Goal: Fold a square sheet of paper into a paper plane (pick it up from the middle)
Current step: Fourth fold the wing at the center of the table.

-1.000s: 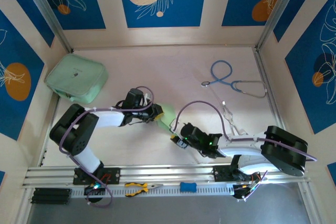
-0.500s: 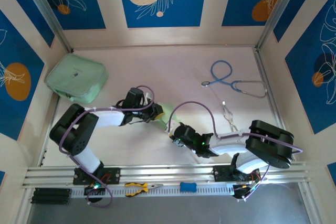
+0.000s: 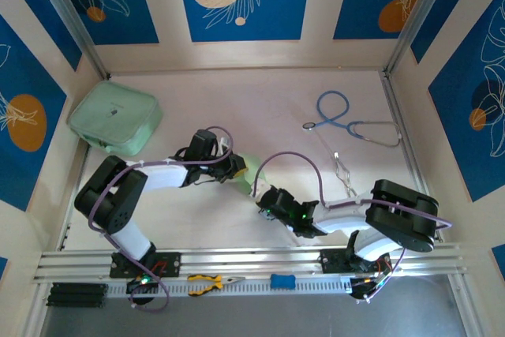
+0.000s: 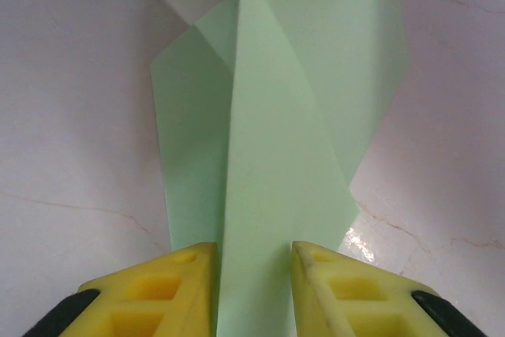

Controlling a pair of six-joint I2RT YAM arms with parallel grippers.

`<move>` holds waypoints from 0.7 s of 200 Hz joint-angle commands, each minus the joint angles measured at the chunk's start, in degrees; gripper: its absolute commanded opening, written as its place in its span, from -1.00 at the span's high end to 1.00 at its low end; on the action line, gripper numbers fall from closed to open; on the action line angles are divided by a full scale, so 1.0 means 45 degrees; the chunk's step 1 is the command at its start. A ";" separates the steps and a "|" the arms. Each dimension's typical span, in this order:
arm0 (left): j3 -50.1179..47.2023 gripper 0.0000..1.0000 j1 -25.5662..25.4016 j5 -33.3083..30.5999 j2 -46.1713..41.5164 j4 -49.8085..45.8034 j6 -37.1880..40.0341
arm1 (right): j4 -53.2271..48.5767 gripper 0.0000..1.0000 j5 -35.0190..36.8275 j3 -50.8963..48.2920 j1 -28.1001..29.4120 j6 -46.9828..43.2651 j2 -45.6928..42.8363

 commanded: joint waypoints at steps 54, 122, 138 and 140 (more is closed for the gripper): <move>0.0270 0.80 -0.0089 0.0139 -0.0077 -0.0309 0.0381 | 0.0149 0.50 0.0217 0.0080 0.0093 0.0744 -0.0052; 0.0285 0.87 -0.0084 0.0118 -0.0096 -0.0328 0.0371 | 0.0118 0.50 0.0260 0.0145 -0.0018 0.1054 0.0065; 0.0285 0.89 -0.0084 0.0148 -0.0100 -0.0348 0.0387 | 0.0157 0.47 0.0324 0.0148 -0.0058 0.1116 0.0068; 0.0285 0.89 -0.0088 0.0128 -0.0097 -0.0348 0.0374 | 0.0153 0.47 0.0321 0.0143 -0.0051 0.1117 0.0070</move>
